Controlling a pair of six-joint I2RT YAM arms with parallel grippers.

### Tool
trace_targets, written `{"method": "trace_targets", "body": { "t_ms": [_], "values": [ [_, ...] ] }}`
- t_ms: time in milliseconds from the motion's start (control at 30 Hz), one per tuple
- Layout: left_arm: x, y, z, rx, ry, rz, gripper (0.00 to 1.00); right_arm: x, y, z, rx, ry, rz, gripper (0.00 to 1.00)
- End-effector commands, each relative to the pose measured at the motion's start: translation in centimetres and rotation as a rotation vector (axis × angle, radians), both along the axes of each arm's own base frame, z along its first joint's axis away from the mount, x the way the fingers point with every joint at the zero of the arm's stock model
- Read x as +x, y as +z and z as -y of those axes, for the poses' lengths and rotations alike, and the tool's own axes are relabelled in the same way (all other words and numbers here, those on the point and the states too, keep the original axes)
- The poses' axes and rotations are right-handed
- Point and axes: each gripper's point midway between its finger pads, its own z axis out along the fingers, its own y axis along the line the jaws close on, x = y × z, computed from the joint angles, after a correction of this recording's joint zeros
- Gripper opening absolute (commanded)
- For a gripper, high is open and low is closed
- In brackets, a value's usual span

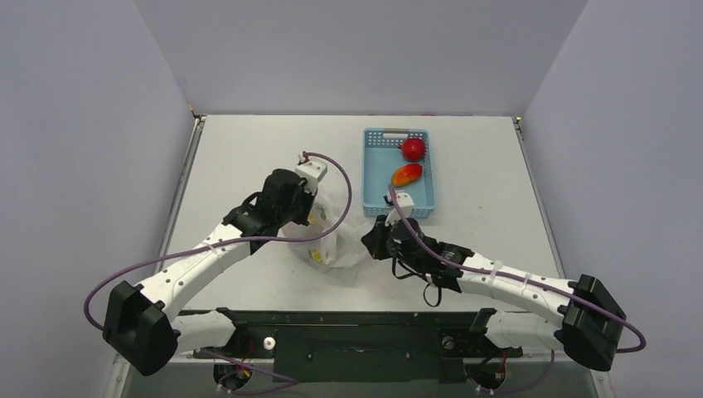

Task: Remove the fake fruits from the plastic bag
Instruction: Untie the plastic bag at the center of the board.

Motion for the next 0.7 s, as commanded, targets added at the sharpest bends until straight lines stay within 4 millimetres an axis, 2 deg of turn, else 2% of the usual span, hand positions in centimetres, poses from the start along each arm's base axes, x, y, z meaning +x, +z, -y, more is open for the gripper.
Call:
{"method": "trace_targets", "body": {
  "t_ms": [0,133,267,300,433,533,667],
  "values": [
    [1.8,4.1,-2.5,-0.024,0.129,0.149,0.0,1.7,-0.5,3.4,0.08,-0.109,-0.019,0.0],
    [1.5,5.0,-2.7,-0.048,0.112,0.183,0.0,2.5,-2.1,5.3,0.062,-0.127,-0.072,0.0],
    [1.3,4.9,-2.1,-0.062,0.082,0.172,0.0,2.3,-2.3,5.8,-0.022,-0.095,-0.071,0.0],
    [1.3,4.9,-2.1,-0.065,0.079,0.171,0.0,2.5,-1.8,5.7,-0.031,-0.092,-0.063,0.0],
    [1.1,4.7,-1.6,-0.07,0.057,0.158,0.0,2.9,-0.4,6.7,-0.113,-0.081,-0.013,0.18],
    [1.0,4.7,-1.3,-0.077,0.044,0.152,0.0,3.1,1.7,7.1,-0.158,-0.057,0.068,0.4],
    [1.1,4.7,-1.2,-0.081,0.04,0.15,0.0,2.4,5.7,5.0,-0.107,0.047,0.198,0.62]
  ]
}}
